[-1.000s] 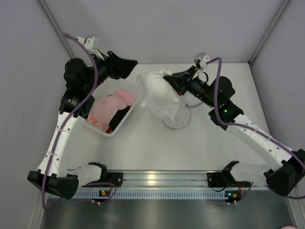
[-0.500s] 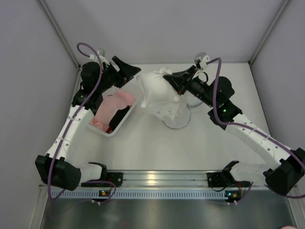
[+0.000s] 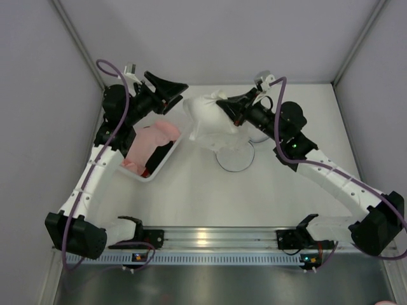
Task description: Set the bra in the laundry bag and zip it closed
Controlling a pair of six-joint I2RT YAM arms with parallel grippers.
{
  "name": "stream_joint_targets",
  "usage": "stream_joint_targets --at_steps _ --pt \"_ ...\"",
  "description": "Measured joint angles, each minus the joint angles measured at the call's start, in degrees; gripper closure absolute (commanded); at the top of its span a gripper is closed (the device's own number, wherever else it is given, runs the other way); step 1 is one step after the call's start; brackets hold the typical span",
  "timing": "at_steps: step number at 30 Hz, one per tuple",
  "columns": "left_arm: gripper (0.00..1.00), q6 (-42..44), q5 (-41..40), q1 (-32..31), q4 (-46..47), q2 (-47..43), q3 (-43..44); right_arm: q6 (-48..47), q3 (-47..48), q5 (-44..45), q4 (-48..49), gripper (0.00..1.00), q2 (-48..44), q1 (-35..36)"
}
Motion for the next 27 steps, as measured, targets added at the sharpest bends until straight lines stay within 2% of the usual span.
stream_joint_targets --at_steps 10,18,24,27 --pt "0.22 0.9 -1.6 0.0 -2.1 -0.1 0.0 0.0 0.0 -0.3 2.6 1.00 0.7 0.0" --pt "0.34 -0.8 -1.4 -0.1 -2.7 -0.1 0.0 0.5 0.0 -0.6 4.2 1.00 1.3 0.0" --pt "0.29 -1.0 -1.4 -0.1 -2.7 -0.1 0.0 0.4 0.0 -0.3 6.1 1.00 2.3 0.0" --pt "0.30 -1.1 -1.4 -0.1 -2.8 -0.1 0.0 0.4 0.0 -0.3 6.1 1.00 3.0 0.0"
